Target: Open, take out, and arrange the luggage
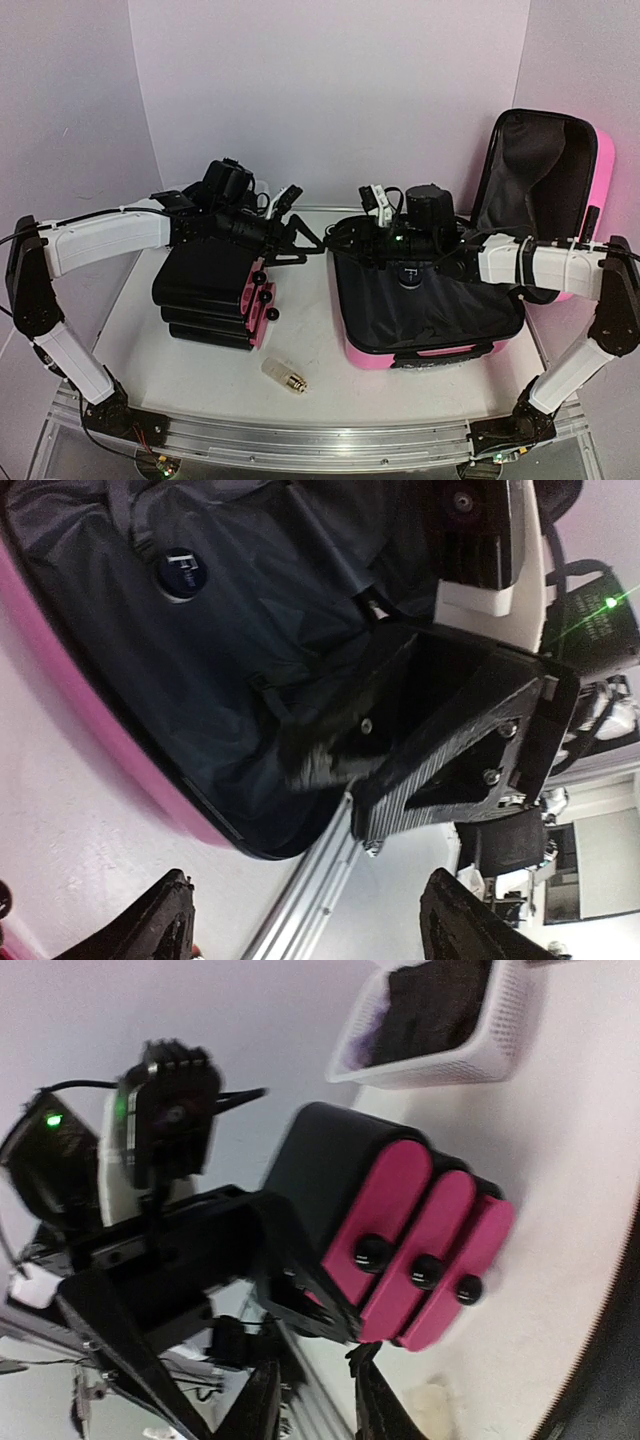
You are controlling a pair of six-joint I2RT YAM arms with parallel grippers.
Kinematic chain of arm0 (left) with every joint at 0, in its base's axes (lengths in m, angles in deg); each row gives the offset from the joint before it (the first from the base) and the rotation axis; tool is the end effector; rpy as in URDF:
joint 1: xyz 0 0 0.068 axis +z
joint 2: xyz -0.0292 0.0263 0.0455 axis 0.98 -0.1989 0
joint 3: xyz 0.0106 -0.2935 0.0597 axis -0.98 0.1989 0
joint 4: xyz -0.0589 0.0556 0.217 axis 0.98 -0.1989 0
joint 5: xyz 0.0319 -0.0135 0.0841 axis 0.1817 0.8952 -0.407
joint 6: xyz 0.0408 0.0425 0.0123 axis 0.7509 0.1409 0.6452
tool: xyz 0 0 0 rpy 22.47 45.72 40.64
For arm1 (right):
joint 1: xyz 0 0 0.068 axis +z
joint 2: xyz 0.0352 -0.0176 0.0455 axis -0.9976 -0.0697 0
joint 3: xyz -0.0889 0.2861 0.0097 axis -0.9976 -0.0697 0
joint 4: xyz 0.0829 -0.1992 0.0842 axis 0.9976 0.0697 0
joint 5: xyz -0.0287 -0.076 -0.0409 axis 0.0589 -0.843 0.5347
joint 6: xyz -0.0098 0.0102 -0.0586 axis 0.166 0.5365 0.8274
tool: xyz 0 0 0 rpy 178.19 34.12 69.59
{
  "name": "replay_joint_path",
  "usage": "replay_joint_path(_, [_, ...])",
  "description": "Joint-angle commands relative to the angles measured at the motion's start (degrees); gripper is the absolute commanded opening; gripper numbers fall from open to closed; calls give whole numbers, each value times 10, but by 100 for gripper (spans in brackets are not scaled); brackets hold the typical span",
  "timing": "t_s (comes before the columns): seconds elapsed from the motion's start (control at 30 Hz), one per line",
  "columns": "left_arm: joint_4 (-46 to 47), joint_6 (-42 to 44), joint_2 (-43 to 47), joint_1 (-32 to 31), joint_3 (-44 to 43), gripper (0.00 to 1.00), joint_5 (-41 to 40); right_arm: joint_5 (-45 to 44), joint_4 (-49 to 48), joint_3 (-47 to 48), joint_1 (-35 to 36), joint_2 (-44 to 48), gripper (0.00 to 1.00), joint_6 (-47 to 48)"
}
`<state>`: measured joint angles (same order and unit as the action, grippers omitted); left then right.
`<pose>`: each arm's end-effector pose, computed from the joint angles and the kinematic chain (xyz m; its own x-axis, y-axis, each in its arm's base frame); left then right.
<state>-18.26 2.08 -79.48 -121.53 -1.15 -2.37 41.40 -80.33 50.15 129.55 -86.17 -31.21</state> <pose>0.2277 -0.2538 0.3528 -0.8401 0.2028 -0.5030 0.5424 0.3144 -0.7791 0.2275 0.2468 0.3269 -0.8473 0.1347 -0.5137 -0.4566 0.3095 0.8341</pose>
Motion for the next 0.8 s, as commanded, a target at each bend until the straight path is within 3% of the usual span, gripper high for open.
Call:
replay_joint_path(0.0, [-104,61,18,5,-17,81,-101,-135,289,76,-1,22,35,183])
replay_joint_path(0.1, [-159,103,39,3,0,81,-100,-170,395,103,0,21,46,255])
replay_joint_path(0.2, [-256,136,73,-22,14,81,-170,-163,423,103,0,33,60,295])
replay_joint_path(0.27, [-303,114,123,-44,39,80,-247,-170,434,108,0,36,66,313])
replay_joint_path(0.4, [-362,20,215,-114,99,80,-375,-167,448,126,0,12,69,331])
replay_joint_path(0.53, [-394,-66,262,-176,164,76,-360,-151,447,158,9,-20,70,341])
replay_joint_path(0.67, [-408,-66,257,-287,203,79,-375,-147,447,171,11,-22,70,359])
replay_joint_path(0.77, [-411,-25,199,-324,209,79,-389,-149,448,169,11,-14,71,367])
